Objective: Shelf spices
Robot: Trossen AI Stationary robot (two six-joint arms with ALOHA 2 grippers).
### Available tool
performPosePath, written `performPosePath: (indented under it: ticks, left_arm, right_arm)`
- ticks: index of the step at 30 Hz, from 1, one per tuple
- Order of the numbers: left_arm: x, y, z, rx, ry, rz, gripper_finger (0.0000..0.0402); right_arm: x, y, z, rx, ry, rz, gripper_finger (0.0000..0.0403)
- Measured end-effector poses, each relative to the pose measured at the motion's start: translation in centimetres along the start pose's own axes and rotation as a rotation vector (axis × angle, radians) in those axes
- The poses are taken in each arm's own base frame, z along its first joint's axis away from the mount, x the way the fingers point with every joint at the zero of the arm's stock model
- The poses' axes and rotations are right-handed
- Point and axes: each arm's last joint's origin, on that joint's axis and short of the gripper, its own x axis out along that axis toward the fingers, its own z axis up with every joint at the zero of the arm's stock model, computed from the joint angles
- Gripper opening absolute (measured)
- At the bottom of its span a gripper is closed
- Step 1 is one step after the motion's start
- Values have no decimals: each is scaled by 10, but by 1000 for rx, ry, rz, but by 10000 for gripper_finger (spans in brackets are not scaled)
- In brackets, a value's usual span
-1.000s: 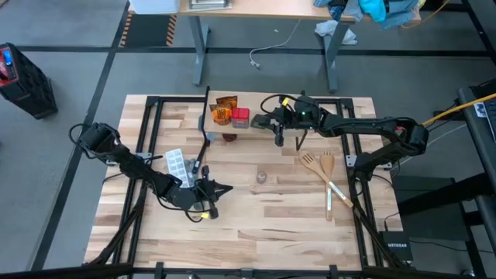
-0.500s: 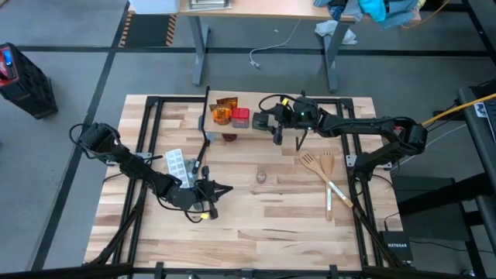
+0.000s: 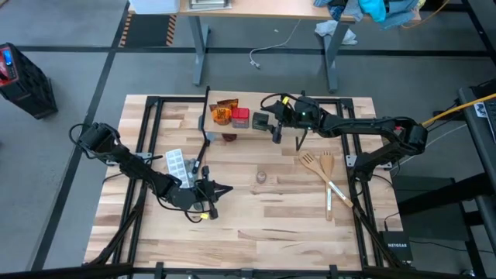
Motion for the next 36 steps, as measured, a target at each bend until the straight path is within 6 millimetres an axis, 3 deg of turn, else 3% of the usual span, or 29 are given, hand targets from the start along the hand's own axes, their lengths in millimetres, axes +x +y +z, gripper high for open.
performPosePath:
  ticks: [9, 18, 25, 30, 36]
  left_arm:
    - [0, 0, 0, -6, 0, 0, 5]
    - [0, 0, 0, -6, 0, 0, 5]
    - [0, 0, 0, -4, 1, 0, 5]
    - [0, 0, 0, -4, 1, 0, 5]
    - [0, 0, 0, -4, 1, 0, 5]
  right_arm:
    - [-12, -2, 15, -12, -60, -18, 280]
    - [-51, -4, 49, 4, -193, -48, 280]
    - [-84, 2, 60, 105, -185, 84, 280]
    - [-102, 20, 64, 143, -154, 236, 280]
    - [-114, 60, 66, 125, -68, 382, 280]
